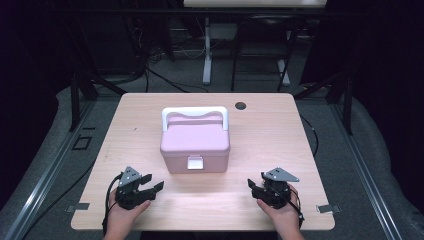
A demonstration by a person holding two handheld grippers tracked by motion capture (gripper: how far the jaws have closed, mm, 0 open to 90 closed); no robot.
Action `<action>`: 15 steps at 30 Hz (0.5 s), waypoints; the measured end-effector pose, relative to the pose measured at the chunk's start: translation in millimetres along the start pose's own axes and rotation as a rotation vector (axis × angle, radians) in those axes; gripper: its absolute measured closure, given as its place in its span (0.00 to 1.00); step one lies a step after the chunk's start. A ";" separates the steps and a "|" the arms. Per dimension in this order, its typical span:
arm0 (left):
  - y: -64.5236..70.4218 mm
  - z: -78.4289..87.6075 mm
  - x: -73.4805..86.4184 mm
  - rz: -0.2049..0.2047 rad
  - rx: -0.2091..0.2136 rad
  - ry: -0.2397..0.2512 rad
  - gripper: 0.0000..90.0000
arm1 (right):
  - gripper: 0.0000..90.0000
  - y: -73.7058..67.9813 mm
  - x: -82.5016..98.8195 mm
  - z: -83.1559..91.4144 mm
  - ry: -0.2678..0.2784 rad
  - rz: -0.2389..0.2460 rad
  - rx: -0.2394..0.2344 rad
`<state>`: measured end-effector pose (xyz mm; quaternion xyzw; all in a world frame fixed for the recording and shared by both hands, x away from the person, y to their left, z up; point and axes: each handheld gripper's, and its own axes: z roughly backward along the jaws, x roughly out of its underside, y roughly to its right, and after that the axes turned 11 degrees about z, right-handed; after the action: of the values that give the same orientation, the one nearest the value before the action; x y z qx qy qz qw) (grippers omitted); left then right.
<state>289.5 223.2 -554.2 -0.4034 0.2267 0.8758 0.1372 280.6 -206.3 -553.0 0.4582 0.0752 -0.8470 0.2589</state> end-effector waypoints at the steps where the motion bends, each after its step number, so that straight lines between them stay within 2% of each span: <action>1: -0.4 -0.8 -0.6 0.002 0.000 -0.002 0.46 | 0.47 0.0 0.2 -0.1 -0.004 0.000 0.000; 5: -0.6 -2.1 -1.3 0.008 0.010 -0.008 0.49 | 0.48 0.5 1.9 -1.5 -0.021 0.001 -0.010; 10: -0.2 0.2 -1.6 0.004 0.010 -0.010 0.53 | 0.56 1.7 2.2 1.5 0.002 0.010 -0.004; 15: -0.2 2.4 -2.3 0.010 0.020 0.011 0.56 | 0.61 -0.5 1.2 2.5 0.033 0.009 -0.018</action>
<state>289.6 224.4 -551.0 -0.4058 0.2382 0.8719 0.1354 278.0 -207.3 -552.6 0.4699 0.0849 -0.8375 0.2657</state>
